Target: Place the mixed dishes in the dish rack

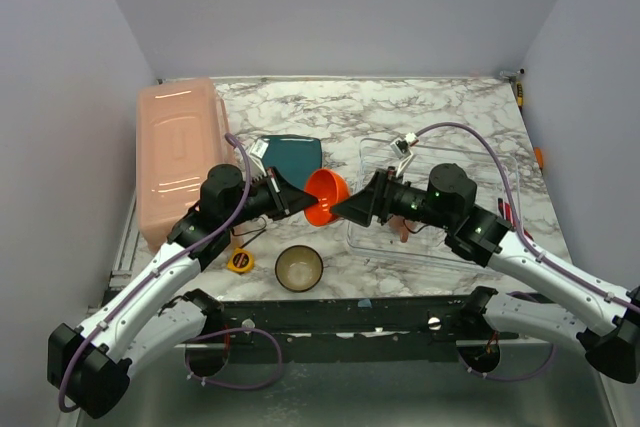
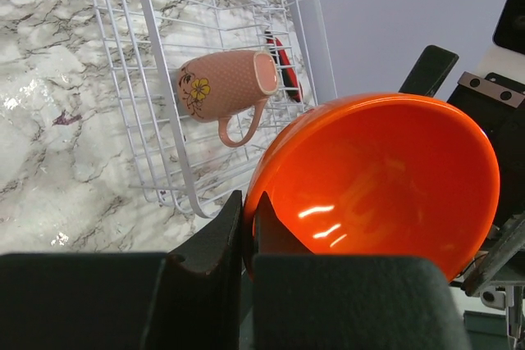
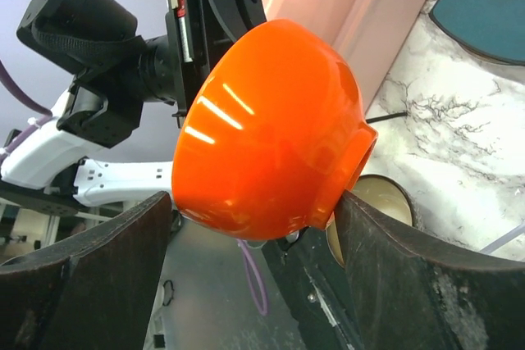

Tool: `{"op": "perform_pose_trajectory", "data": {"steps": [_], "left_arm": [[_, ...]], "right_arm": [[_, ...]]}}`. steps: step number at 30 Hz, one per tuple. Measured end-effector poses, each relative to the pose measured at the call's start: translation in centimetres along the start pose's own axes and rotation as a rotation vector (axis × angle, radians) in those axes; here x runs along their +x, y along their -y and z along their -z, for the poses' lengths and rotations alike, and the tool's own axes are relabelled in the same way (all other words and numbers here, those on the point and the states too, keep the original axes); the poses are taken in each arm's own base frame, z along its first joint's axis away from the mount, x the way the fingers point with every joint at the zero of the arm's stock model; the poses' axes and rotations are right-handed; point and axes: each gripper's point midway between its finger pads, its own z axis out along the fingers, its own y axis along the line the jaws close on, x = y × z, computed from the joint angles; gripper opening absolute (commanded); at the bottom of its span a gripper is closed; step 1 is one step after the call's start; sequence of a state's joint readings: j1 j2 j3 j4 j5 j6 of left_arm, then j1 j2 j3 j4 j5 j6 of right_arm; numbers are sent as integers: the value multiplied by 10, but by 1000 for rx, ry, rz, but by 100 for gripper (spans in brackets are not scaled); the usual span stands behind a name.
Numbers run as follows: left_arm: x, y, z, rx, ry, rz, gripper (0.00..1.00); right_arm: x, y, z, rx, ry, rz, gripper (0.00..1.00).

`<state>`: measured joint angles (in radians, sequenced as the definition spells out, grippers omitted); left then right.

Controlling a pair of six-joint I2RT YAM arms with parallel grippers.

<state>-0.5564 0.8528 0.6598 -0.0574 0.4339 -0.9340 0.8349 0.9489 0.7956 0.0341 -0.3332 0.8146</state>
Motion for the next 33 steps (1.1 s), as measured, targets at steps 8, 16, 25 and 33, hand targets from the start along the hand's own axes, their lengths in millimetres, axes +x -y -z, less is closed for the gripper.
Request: {"op": "perform_pose_trajectory", "data": {"steps": [8,16,25,33], "left_arm": [[0,-3,0,-13,3,-3,0],[0,-8,0,-34,6,-1,0],[0,-13,-2,-59,2,11,22],[0,-13,-2,-59,1,10,57]], "right_arm": [[-1,2,-3,14,7,-50,86],[-1,9,-7,38,9,-67,49],[0,17,-7,63,29,-84,0],[2,21,-4,71,41,-86,0]]}}
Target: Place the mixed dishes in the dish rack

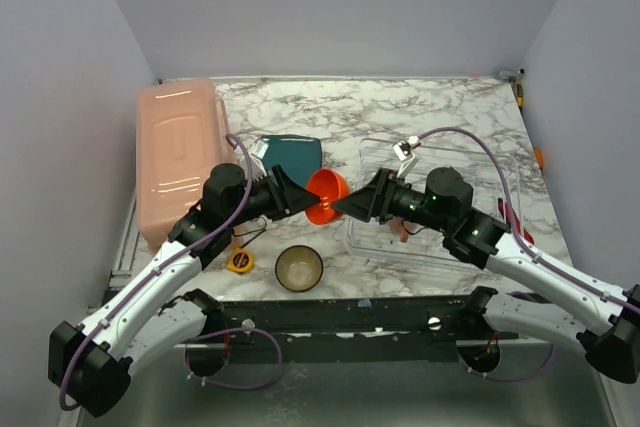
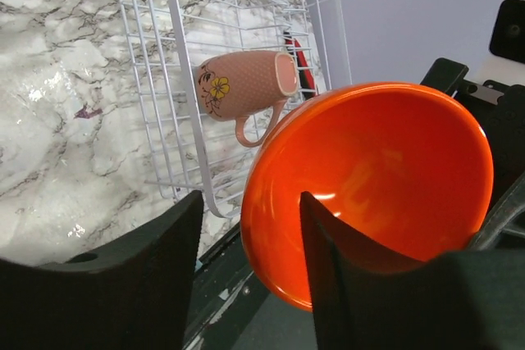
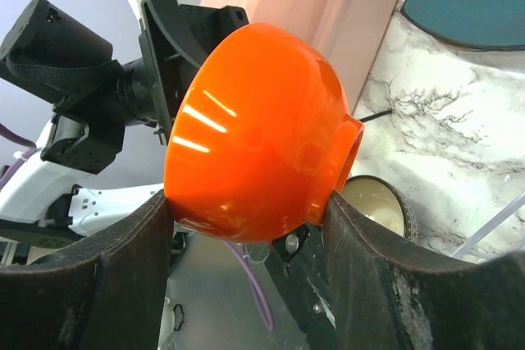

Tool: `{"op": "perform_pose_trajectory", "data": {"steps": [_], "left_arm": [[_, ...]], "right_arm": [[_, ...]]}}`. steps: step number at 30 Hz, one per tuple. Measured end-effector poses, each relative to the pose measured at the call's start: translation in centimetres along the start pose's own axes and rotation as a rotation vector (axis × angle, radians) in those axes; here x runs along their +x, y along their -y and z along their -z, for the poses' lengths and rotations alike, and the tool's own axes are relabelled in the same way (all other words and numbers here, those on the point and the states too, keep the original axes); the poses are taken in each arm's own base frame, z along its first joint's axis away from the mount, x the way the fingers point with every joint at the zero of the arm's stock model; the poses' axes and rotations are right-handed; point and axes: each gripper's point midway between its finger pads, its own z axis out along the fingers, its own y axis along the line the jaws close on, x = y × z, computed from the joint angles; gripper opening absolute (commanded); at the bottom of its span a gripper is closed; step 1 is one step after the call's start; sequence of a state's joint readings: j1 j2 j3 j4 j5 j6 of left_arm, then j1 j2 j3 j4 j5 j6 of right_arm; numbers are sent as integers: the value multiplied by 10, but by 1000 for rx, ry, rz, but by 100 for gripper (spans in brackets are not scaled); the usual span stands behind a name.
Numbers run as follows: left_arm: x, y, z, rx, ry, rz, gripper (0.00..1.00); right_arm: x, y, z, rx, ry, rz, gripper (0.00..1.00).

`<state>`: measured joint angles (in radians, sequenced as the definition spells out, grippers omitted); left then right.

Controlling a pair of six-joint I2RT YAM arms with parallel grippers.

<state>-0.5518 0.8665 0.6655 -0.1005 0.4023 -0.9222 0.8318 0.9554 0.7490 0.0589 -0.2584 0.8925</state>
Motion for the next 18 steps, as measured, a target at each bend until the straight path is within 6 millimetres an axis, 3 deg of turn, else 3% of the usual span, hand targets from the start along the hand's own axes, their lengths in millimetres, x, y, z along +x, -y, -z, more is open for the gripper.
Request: {"op": "perform_pose_trajectory", "data": {"steps": [3,7,14,18], "left_arm": [[0,-1,0,-2,-1,-3,69],[-1,-1,6,-12,16,-18,78],[-8,-2,30,-66,88,-78,82],[-13,1,43,-78,126,-108,83]], "right_arm": [[-4,-2,2,0,21,9,0],[-13,6,8,67,55,61,0],[-64,23,27,346,149,265,0],[-85,43,40,532,163,375,0]]}}
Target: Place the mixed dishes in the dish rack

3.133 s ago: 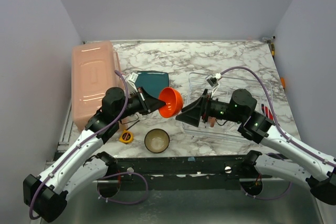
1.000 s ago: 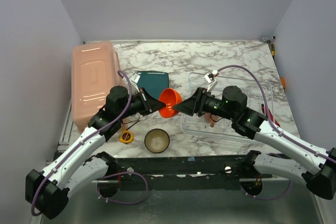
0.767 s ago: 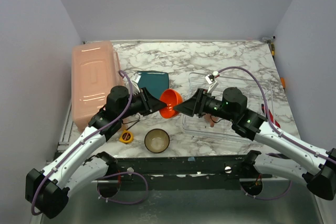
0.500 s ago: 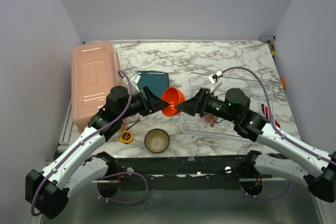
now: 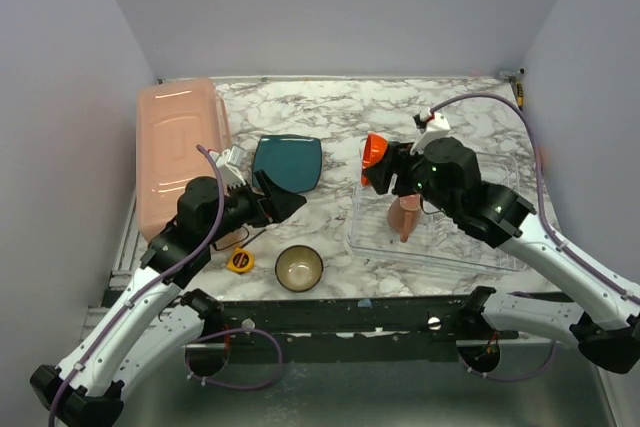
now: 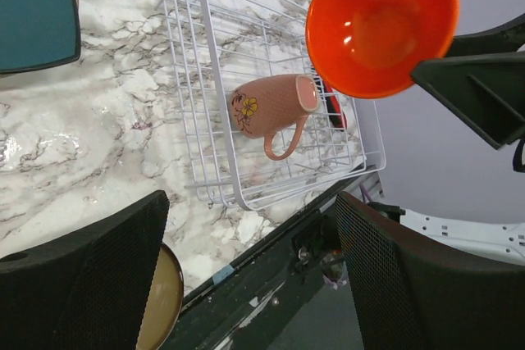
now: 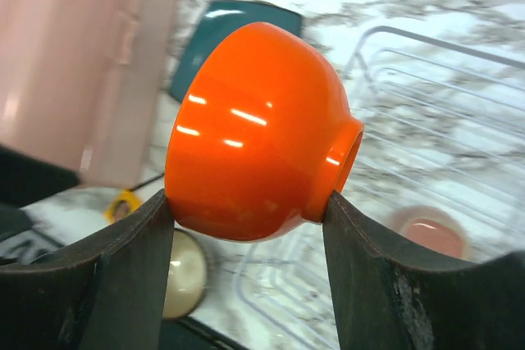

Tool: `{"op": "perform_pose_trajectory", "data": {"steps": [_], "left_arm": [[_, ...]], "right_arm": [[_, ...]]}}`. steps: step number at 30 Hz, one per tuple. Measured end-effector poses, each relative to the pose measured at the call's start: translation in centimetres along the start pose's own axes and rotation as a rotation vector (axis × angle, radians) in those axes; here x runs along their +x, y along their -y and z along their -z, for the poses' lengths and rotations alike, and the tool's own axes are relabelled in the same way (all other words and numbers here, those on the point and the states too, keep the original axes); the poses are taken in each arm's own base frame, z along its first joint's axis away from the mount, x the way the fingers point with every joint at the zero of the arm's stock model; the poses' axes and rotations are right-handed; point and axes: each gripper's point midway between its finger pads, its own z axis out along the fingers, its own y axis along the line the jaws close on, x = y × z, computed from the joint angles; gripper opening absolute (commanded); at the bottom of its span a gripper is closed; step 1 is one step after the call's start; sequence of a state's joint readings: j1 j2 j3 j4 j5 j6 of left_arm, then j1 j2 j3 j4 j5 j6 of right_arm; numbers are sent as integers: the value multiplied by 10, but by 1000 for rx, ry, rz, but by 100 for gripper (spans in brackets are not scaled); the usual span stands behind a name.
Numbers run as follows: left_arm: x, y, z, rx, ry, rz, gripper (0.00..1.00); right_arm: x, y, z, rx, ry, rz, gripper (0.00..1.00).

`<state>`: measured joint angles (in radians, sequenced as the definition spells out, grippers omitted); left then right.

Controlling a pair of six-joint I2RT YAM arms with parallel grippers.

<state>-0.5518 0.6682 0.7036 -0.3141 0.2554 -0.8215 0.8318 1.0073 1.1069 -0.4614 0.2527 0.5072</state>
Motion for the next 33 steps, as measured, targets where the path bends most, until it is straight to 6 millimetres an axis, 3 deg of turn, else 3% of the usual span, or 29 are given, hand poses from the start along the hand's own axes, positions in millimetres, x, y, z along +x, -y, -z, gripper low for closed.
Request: {"op": "perform_pose_trajectory", "data": {"steps": [4,10,18,22,29,33], "left_arm": [[-1,-1,4,-11,7,-7,83],[1,-2,6,-16,4,-9,83],[0,-2,14,-49,-22,-58,83],[-32,24,28,-60,11,-171,83],[-116,84,68,-92,184,-410,83],[-147,100,82,-118,282,-498,83]], "right_arm": [[10,25,-13,151,-81,121,0],[43,60,-29,318,-230,268,0],[64,80,-49,422,-323,360,0],[74,87,-60,460,-360,394,0],[87,97,-72,503,-410,454,0],[94,101,-82,522,-436,483,0]]}}
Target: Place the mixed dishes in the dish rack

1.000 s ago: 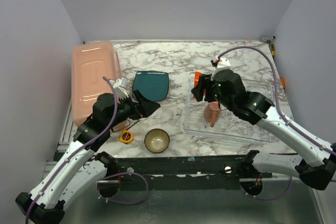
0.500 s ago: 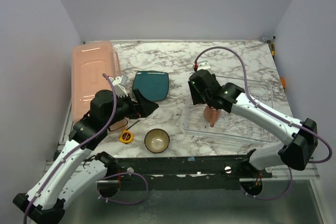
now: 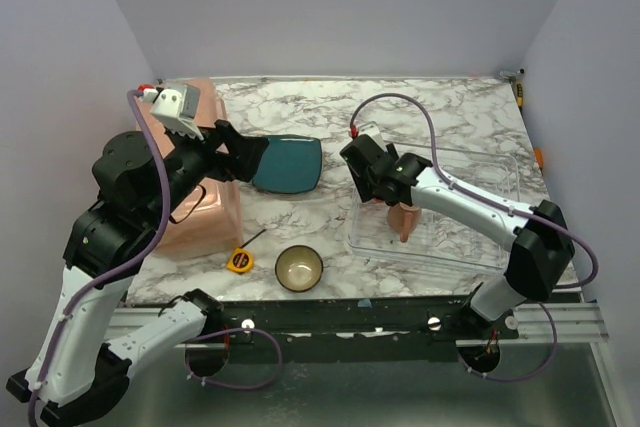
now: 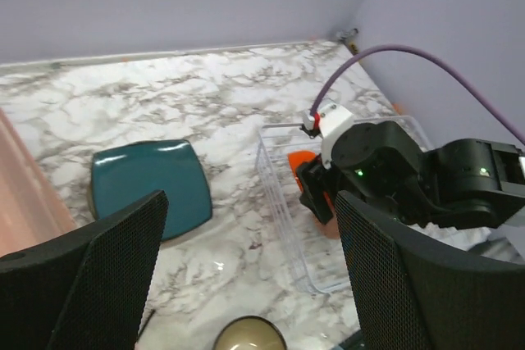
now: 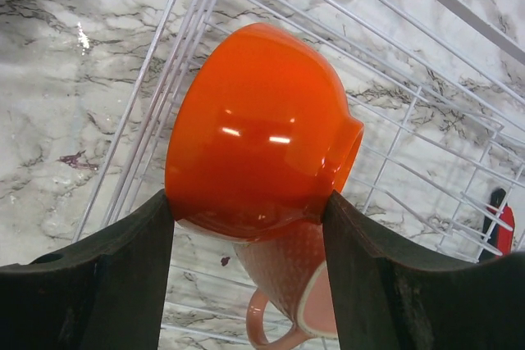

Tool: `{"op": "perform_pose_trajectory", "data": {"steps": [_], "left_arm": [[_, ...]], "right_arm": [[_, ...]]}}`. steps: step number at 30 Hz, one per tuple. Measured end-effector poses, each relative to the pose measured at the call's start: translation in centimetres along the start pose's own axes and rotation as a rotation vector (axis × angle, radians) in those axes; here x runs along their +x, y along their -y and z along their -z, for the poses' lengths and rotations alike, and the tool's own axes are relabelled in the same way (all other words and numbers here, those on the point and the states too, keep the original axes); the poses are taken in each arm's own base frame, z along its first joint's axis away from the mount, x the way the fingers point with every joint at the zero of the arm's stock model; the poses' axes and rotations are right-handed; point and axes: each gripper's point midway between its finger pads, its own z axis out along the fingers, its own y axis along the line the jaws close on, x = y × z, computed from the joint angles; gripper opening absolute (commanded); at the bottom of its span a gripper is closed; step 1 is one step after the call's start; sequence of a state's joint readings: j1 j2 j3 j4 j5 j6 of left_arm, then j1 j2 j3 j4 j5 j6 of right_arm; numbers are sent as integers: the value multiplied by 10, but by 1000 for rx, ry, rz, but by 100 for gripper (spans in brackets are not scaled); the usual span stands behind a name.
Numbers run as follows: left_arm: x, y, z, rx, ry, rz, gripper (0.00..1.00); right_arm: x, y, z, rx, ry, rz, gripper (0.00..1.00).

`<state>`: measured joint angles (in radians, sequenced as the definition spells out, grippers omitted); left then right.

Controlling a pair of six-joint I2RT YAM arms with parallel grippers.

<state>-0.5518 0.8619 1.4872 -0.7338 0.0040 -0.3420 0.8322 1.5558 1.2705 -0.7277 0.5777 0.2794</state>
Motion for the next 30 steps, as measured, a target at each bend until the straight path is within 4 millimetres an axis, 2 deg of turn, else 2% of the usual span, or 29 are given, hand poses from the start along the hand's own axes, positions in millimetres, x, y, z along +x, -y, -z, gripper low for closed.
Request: {"op": "perform_pose_trajectory", "data": {"steps": [2,5,8,12,14,17,21,26,30], "left_arm": [[-6,-7,-1,-36,23,-36,83],[0,-25,-13,-109,31,-98,83],[24,-47,-29,-180,-2,-146,83],[70,-73,-47,-245,-83,-198,83],[82,-81,-50,-265,-102,-215,83],[84,-87,-51,-285,-86,-230,83],[74,-87,-48,-286,-24,-237,83],[70,-86,-48,-287,1,-236,83],[73,-88,-49,-288,-3,-238,83]], "right_arm": [[3,-3,-6,9,-16,17,0],[10,-5,-17,29,-45,49,0],[14,-5,-26,57,-67,74,0],[18,-4,-33,89,-80,97,0],[19,-3,-36,104,-84,107,0],[20,-1,-38,122,-87,121,1],[20,0,-41,137,-89,135,8],[20,1,-43,149,-89,152,18],[18,1,-45,155,-81,159,29]]}}
